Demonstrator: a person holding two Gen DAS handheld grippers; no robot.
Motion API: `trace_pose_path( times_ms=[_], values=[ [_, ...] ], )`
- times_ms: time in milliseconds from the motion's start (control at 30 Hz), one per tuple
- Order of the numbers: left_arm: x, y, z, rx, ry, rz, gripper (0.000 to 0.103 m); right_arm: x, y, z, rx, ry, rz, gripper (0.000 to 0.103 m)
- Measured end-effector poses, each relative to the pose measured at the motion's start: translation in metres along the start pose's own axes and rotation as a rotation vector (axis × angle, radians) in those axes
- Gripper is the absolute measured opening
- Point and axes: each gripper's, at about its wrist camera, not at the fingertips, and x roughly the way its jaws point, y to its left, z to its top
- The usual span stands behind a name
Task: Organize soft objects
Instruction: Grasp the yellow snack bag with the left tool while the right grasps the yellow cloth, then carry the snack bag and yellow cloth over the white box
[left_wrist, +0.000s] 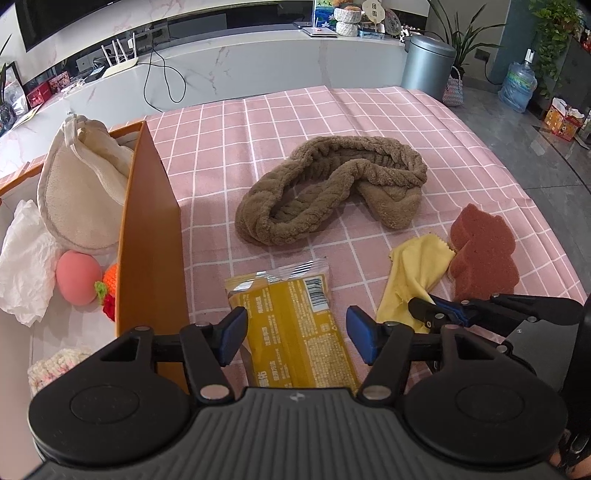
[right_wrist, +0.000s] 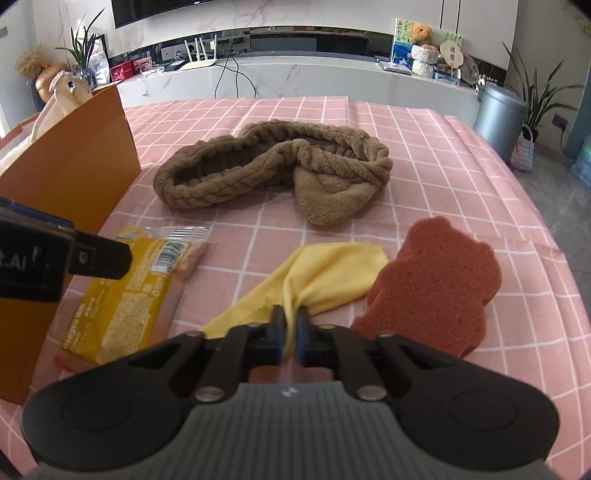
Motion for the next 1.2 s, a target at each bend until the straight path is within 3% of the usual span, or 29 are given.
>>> trace_pose_path(
  times_ms=[300,600,767,933,1000,1200],
  values=[
    [0.012,-0.015,-0.005,0.030,0.038,0.052,0.084,-0.029,-0.036,0.011,0.207,-0.064,0.121,0.000],
    [0.044,-0.034,-0.018,0.075,0.099,0.189,0.091,-0.035,-0.043,0.013,0.233,-0.053,0.158,0.000],
    [0.049,-0.028,-0.021,0.032,0.094,0.190,0.098,-0.032,-0.043,0.012,0.234,-0.043,0.179,0.000],
    [0.053,-0.015,-0.019,-0.074,0.092,0.124,0.098,-0.031,-0.040,0.013,0.226,-0.037,0.190,0.000],
    [0.054,-0.013,-0.020,-0.091,0.079,0.109,0.095,-0.030,-0.040,0.012,0.223,-0.033,0.192,0.000],
    [0.049,-0.010,-0.021,-0.108,0.038,0.100,0.074,-0.027,-0.037,0.012,0.213,-0.017,0.193,0.000]
  ],
)
